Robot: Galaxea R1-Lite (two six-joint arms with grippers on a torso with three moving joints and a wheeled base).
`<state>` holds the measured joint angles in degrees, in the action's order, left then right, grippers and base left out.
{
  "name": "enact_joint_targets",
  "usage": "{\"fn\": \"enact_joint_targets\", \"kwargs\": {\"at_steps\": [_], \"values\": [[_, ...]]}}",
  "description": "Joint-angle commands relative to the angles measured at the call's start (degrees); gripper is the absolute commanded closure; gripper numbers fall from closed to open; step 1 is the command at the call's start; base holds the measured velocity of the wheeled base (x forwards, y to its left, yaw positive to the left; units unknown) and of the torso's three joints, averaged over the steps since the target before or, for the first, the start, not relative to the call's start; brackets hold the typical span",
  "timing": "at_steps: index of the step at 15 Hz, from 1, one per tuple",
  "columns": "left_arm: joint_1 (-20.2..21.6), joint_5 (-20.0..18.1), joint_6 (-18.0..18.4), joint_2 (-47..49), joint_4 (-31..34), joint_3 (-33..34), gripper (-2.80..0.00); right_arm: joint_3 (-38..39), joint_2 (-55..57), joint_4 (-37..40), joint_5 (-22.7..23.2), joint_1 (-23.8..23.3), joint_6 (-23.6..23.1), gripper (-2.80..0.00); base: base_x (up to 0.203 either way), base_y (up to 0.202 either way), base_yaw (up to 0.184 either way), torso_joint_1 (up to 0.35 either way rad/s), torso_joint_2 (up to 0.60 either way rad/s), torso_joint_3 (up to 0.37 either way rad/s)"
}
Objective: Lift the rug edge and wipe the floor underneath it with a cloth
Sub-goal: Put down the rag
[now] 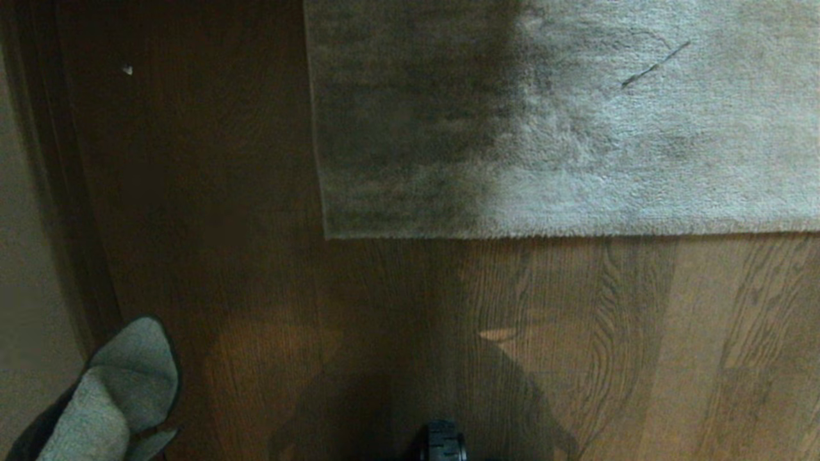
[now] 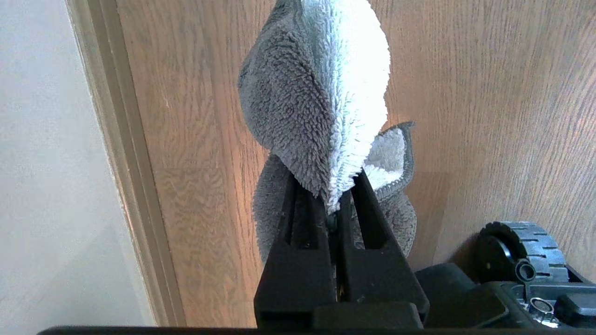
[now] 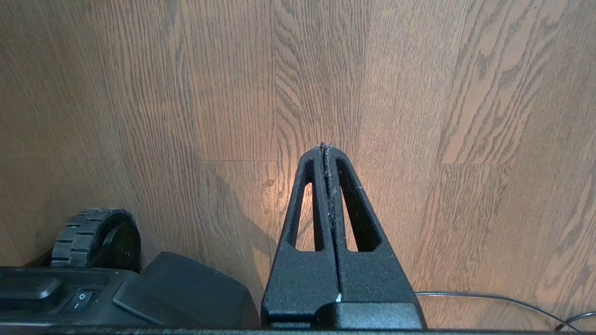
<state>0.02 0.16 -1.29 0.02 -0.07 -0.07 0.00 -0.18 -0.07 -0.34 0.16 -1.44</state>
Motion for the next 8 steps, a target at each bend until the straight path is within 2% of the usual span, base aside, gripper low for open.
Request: {"fn": "enact_joint_targets", "kwargs": {"at_steps": [1, 8], "values": [[0.1, 0.0, 0.0, 0.0, 0.0, 0.0, 0.00, 0.0, 0.3, 0.0, 0.0, 0.0, 0.2, 0.00, 0.000, 0.000, 0.000, 0.000, 0.00, 0.000], [0.0, 0.0, 0.0, 0.0, 0.0, 0.0, 0.00, 0.0, 0.3, 0.0, -0.1, 0.0, 1.0, 0.00, 0.000, 0.000, 0.000, 0.000, 0.00, 0.000]]}}
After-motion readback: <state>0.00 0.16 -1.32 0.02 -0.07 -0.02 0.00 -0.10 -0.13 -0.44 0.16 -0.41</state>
